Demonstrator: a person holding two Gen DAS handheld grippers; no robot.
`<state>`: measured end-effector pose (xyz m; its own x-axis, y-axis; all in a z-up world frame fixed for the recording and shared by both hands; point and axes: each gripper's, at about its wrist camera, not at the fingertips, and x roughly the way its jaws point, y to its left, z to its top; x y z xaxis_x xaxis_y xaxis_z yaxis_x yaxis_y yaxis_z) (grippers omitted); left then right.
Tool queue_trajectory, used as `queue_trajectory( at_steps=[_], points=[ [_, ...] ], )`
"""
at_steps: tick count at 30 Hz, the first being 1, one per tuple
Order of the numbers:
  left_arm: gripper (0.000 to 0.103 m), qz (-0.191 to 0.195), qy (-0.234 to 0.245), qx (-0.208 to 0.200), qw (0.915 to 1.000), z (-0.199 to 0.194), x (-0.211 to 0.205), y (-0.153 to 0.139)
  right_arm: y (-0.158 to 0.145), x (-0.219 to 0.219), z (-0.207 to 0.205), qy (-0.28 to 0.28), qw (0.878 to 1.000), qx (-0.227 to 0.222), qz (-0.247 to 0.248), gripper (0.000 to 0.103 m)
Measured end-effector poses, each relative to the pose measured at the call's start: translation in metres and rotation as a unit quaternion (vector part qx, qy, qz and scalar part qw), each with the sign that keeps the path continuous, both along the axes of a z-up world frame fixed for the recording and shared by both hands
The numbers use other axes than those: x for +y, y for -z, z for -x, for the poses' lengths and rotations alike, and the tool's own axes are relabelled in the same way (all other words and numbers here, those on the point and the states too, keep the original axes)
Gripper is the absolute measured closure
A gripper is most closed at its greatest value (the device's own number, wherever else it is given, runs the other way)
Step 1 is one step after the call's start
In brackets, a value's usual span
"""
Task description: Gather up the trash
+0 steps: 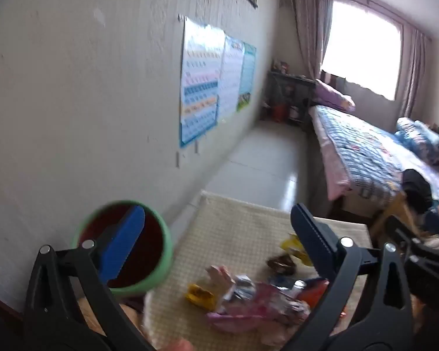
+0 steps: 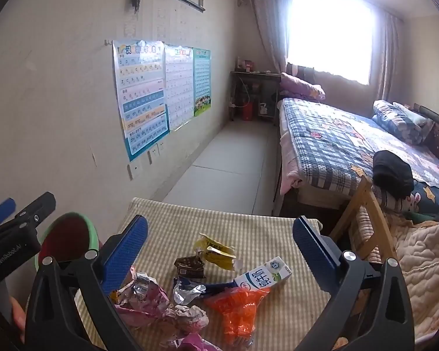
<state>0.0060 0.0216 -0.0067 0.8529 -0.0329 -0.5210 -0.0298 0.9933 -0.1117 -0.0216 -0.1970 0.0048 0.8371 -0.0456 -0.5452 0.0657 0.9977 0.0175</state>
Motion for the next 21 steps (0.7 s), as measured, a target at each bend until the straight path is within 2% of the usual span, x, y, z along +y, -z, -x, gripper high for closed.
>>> queue_trajectory(
  at_steps=[5,8,21],
  points=[
    [0.005,-0.036,-0.004,0.008,0.9993,0.001,-0.007,0.0,-0.003,0.003,0.0,-0.001,1.0,-0.005,-0.001,0.007],
    [0.005,-0.025,0.005,0.01,0.9996,0.002,-0.011,0.0,-0.003,0.004,0.0,-0.003,1.0,-0.004,-0.006,0.007],
    [0.005,-0.028,0.008,0.017,0.9994,0.001,-0.014,-0.001,0.001,0.003,0.002,-0.003,1.0,0.002,-0.012,0.007]
  ],
)
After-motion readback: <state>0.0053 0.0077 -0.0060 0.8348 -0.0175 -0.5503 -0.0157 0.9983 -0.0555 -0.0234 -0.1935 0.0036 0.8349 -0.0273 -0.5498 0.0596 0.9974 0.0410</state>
